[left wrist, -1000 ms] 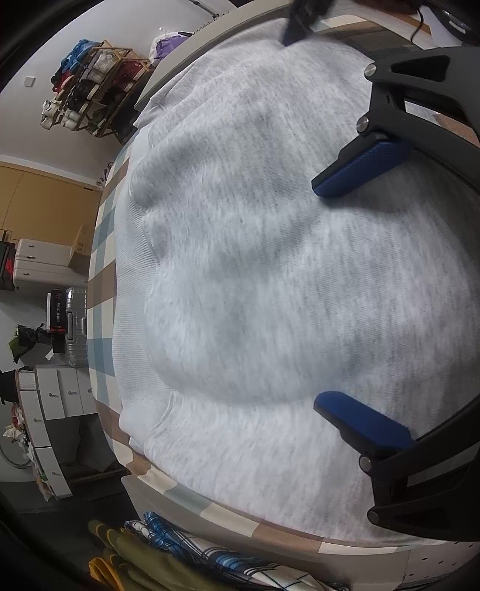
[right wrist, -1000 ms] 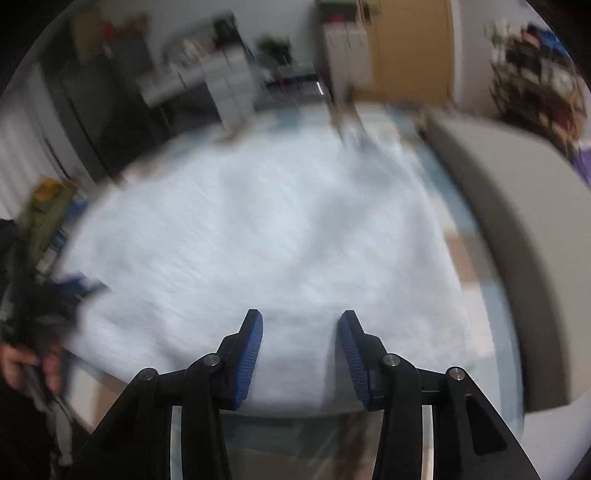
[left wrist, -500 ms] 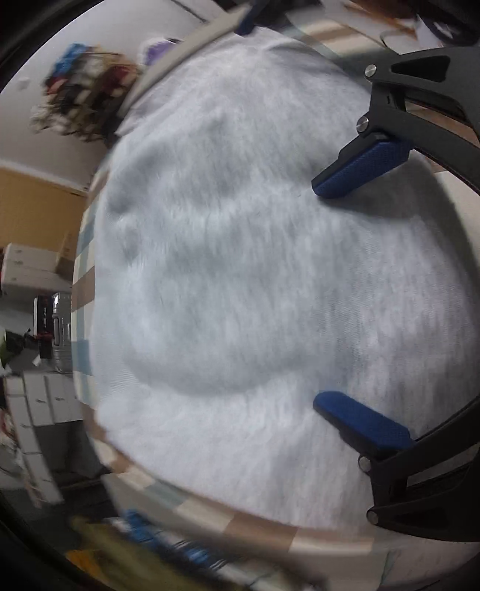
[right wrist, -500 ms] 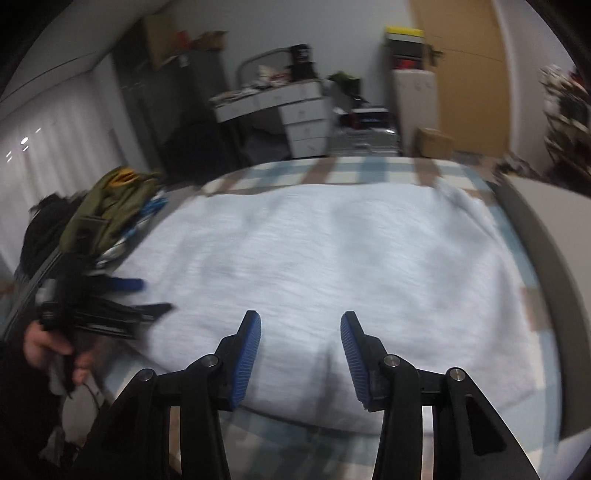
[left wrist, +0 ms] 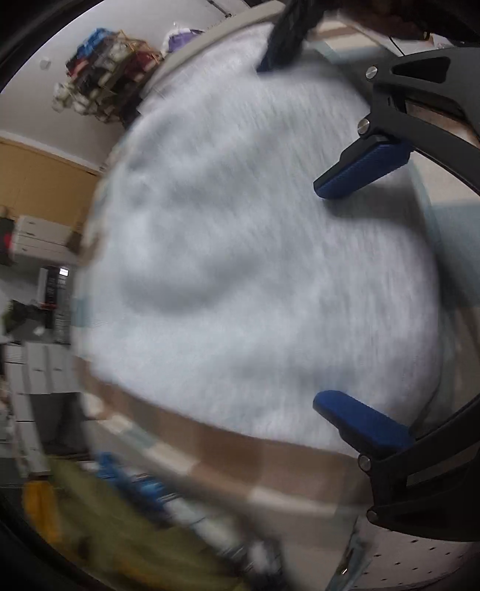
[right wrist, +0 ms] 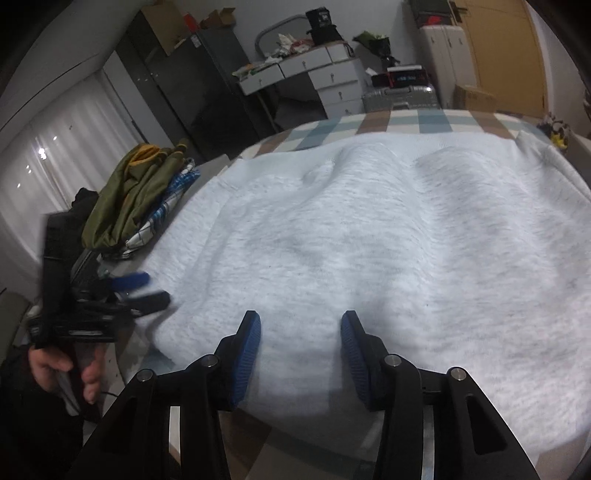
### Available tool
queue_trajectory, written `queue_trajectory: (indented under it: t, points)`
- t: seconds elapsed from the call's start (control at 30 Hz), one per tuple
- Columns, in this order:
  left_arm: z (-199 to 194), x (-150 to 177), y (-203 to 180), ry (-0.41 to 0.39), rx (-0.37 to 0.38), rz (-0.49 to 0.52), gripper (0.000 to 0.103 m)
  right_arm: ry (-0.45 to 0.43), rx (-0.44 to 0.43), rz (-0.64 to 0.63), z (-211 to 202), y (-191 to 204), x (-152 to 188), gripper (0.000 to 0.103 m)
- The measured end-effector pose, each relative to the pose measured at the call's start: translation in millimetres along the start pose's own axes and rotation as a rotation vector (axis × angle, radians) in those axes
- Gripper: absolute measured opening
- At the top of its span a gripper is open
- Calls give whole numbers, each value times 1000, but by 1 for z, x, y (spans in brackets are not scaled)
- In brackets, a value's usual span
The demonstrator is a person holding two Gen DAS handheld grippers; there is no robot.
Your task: Fold large clothes
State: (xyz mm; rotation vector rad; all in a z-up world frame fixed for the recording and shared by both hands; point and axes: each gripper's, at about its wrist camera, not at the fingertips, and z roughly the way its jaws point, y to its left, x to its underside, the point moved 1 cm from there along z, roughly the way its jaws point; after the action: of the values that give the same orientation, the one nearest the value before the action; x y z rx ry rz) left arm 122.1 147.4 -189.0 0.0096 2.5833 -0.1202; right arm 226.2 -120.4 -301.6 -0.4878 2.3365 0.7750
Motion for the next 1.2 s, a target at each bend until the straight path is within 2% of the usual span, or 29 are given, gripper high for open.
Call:
queue_trajectory:
  t: [0.03,0.07,0.17,0.23,0.27,0.3,0.37,0.43,0.47,0.5,0.53,0.6,0.67,0.77,0.8,0.83,0.9,0.97,1.0,1.03,1.07,1.1,1.13,1.2]
  points:
    - [7,2,-3,-42,-60,63,103,-20,-17,-8,-3,3,3,47]
    - [5,2,3,-60,-31,24,101,-41,-34,-13,-8,7,7,47]
    - [-1,-6,11,9,-15,-65,100,-101,-104,-31,-26,13,13,47]
    - [-18,-7,14,-18,39,-102,100,-133,-104,-48,-31,18,9,49]
    - [-28,-7,15,-45,42,-113,100,-146,-102,-56,-39,19,9,52]
    - [-36,-7,15,-72,54,-117,100,-161,-96,-61,-39,18,6,57]
    - [-42,-5,11,-100,102,-95,100,-177,-80,-67,-48,22,11,60]
    - [-20,-2,7,-45,163,-65,100,-187,-85,-62,-55,23,15,61]
    - [-3,1,8,-5,174,-66,100,-186,-97,-50,-61,26,18,61]
    - [5,0,8,-30,132,-43,99,-174,-113,-34,-54,24,17,61]
    - [4,-2,2,-54,108,-5,100,-166,-118,-26,-67,27,18,61]
    - [11,-5,-7,-35,55,48,100,-159,-102,-16,-75,37,19,64]
    - [10,-7,-5,-38,68,20,100,-136,-84,-32,-85,52,8,79]
    - [1,-4,10,-83,171,-71,100,-93,-63,-132,-72,78,-38,81]
    - [-3,-2,16,-103,215,-104,100,-96,-79,-158,-62,89,-63,83]
    - [-7,-1,21,-119,248,-130,100,-83,-117,-165,-52,99,-83,92]
    - [-22,3,43,-193,358,-229,100,-2,-187,-154,-13,117,-123,95]
    - [-29,5,52,-226,420,-273,100,115,-144,-136,46,135,-157,95]
    - [-32,5,55,-223,411,-267,100,180,-121,-136,76,142,-167,90]
    - [-34,5,54,-214,381,-264,100,229,-82,-145,107,149,-175,81]
    - [-32,3,53,-201,346,-267,100,284,-8,-170,138,154,-179,76]
    - [-30,4,54,-190,337,-283,100,336,77,-196,168,155,-179,60]
    - [-25,7,57,-158,328,-317,100,374,127,-207,187,155,-177,49]
    - [-16,17,66,-106,367,-385,100,485,166,-218,225,152,-164,52]
